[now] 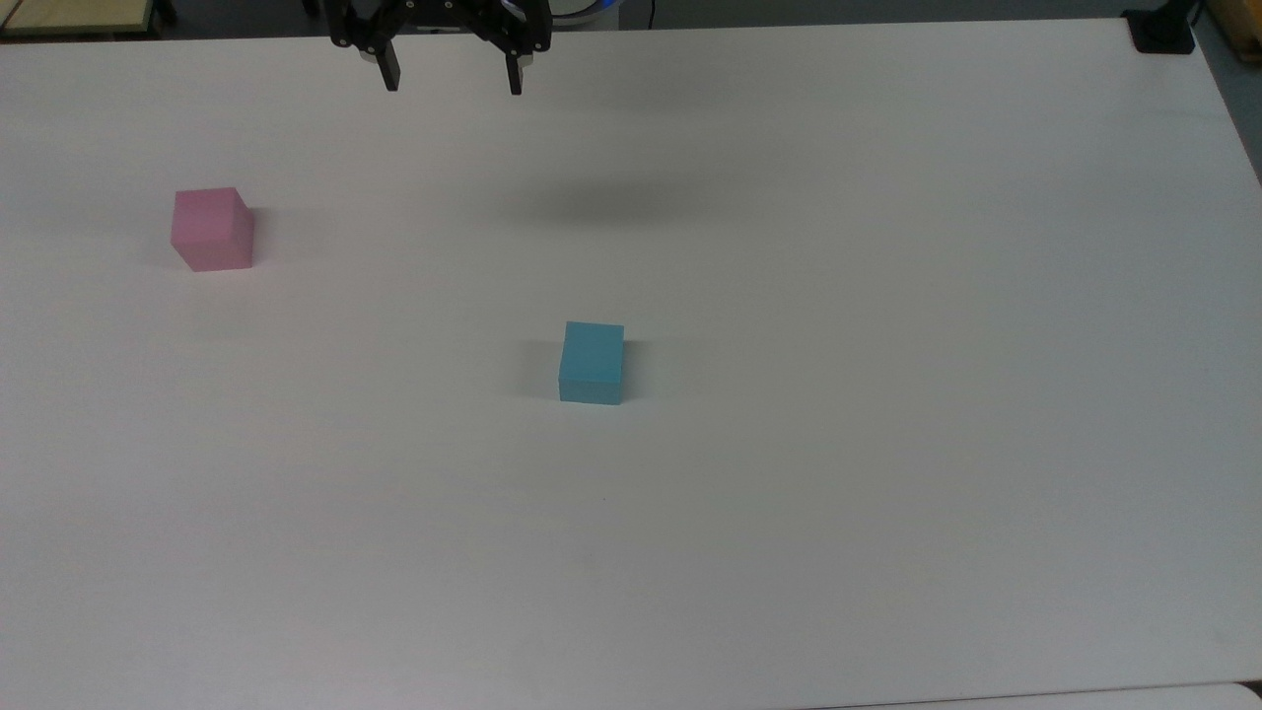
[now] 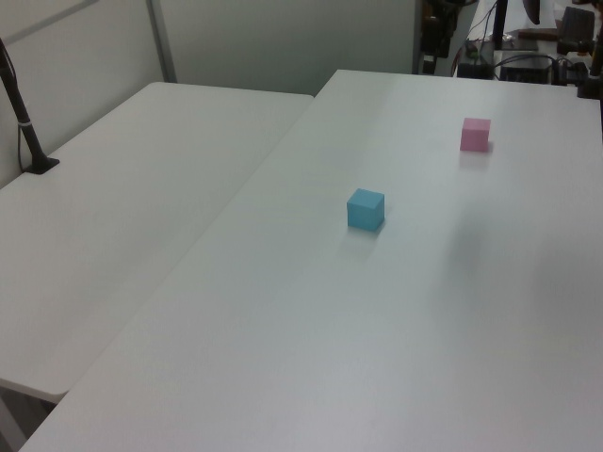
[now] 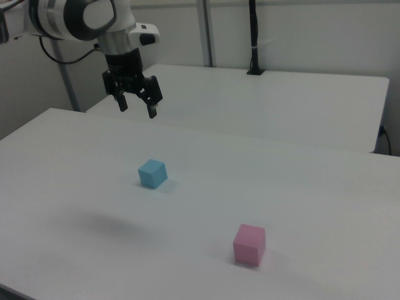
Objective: Put blue cube on pink cube
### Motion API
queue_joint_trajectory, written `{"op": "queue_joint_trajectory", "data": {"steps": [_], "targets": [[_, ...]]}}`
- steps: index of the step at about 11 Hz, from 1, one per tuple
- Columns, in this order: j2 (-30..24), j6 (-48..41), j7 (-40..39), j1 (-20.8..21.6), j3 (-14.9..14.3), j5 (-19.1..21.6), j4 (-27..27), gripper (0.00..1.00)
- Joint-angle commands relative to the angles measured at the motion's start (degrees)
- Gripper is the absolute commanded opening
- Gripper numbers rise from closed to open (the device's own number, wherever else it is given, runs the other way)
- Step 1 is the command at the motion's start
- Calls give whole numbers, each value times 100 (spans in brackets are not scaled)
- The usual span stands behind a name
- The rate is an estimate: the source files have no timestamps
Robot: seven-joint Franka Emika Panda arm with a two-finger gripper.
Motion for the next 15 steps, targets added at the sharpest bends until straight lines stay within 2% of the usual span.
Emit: {"op": "queue_joint_trajectory", "data": {"steps": [1,10,15], "targets": [[-146,15,-23,74,-51,-7,-63,100],[-67,59,-23,170,-33,2,-72,100],[310,488,-14,250,2,11,-72,100]]}}
